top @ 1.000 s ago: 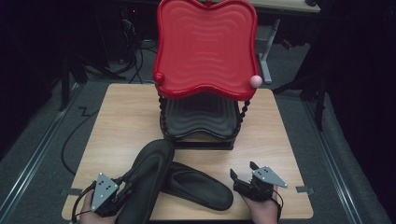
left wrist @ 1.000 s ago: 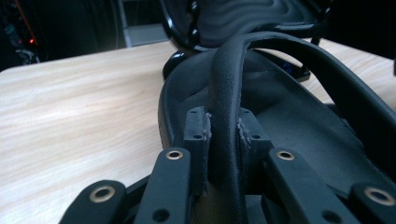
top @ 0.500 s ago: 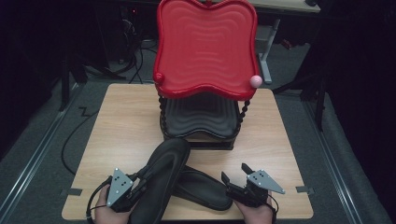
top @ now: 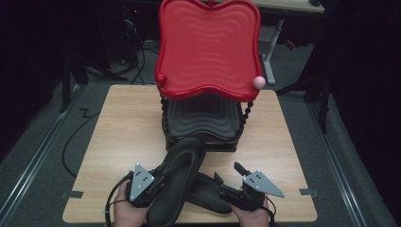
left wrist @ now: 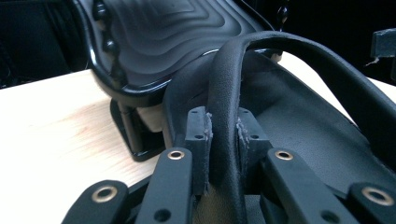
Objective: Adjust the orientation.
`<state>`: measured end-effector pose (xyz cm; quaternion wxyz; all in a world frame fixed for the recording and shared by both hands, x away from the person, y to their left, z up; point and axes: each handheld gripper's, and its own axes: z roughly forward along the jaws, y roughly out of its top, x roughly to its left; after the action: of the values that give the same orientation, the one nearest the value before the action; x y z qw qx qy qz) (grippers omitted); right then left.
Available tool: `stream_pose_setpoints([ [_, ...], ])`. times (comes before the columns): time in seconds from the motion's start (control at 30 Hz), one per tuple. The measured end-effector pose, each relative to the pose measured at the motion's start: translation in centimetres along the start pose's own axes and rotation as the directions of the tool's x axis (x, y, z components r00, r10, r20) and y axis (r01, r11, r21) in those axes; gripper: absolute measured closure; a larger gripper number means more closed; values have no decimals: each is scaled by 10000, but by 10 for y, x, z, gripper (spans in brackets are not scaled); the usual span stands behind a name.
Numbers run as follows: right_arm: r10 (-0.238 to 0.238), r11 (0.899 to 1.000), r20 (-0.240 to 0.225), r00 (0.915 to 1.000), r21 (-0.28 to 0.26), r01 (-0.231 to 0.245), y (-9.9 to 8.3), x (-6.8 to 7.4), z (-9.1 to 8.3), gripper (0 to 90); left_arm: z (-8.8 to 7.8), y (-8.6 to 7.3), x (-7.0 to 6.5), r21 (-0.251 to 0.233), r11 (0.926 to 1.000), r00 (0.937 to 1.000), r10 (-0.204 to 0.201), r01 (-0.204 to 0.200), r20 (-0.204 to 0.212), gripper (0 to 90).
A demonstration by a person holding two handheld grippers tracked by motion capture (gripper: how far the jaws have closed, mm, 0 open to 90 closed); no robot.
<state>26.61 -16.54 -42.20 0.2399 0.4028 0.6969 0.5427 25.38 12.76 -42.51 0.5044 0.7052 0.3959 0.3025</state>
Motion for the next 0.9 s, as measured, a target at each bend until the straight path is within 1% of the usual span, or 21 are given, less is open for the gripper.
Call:
stream_pose_setpoints([
  [0.07,4,10000,-171,9999,-10,-4,3,5,1,232,6,3,-5,32,10000,10000,46,-46,-49,782],
  [0.23,13,9998,-505,9987,-190,-22,14,16,2,245,21,12,-16,131,9993,9993,364,-363,-65,782],
  [0.33,-19,9989,-640,9979,-468,-11,21,19,-1,260,29,17,-20,113,9994,9994,339,-338,-93,782],
  [0.4,9,9985,-692,9976,-547,-47,25,21,-1,267,32,21,-23,70,9991,9991,409,-408,-150,781],
  [0.47,-42,9987,-743,9972,-510,4,26,24,0,275,34,24,-26,-3,9989,9986,477,-477,-232,782],
  [0.6,-185,9993,-798,9966,-332,158,24,29,4,306,38,32,-28,-183,9989,9983,422,-430,-402,781],
  [0.67,-272,9993,-781,9966,-258,252,23,29,7,333,40,35,-27,-302,9987,9981,406,-420,-464,781],
  [0.9,-537,9982,-678,9963,-322,516,25,27,13,482,43,42,-25,-744,9968,9964,235,-296,-820,773],
])
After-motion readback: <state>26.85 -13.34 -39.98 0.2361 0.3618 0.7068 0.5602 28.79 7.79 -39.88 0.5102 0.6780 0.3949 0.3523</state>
